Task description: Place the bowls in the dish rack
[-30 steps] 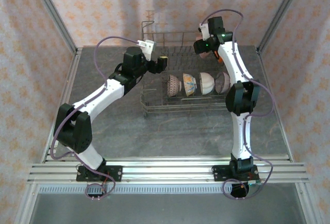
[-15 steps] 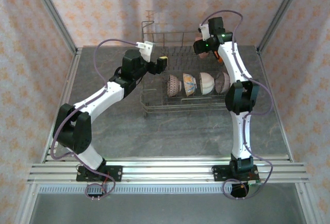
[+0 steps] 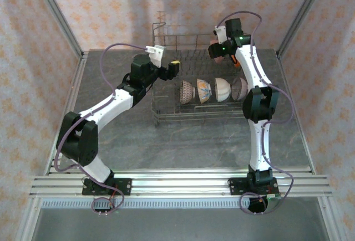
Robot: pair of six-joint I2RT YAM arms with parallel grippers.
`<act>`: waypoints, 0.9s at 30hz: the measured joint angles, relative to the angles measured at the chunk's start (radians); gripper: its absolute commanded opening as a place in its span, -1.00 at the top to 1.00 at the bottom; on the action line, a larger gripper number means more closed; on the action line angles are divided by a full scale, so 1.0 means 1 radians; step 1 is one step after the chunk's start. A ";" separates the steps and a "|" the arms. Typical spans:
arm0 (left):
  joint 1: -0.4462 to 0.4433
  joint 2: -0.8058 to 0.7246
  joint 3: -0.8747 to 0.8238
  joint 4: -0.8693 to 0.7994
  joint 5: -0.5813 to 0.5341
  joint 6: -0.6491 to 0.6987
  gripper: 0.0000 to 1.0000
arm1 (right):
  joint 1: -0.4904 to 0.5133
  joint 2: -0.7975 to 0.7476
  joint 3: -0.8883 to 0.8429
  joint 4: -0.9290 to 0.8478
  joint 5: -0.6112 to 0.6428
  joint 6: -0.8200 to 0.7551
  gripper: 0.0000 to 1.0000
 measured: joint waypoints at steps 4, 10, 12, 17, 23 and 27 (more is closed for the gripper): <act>0.002 0.000 -0.005 0.010 0.006 0.008 -0.77 | 0.001 0.000 0.000 -0.006 0.003 -0.025 0.18; 0.006 0.000 -0.005 0.012 0.024 0.013 -0.78 | 0.003 0.000 0.000 -0.009 0.010 -0.039 0.19; 0.006 0.000 -0.005 0.013 0.026 0.014 -0.78 | 0.004 0.000 0.000 -0.009 0.011 -0.039 0.19; 0.008 0.000 -0.005 0.013 0.029 0.014 -0.78 | 0.012 0.000 0.000 -0.011 0.030 -0.047 0.20; 0.008 0.000 -0.005 0.013 0.029 0.014 -0.78 | 0.019 0.000 -0.001 -0.016 0.045 -0.065 0.21; 0.008 0.000 -0.005 0.013 0.032 0.014 -0.78 | 0.023 0.000 -0.002 -0.017 0.058 -0.077 0.21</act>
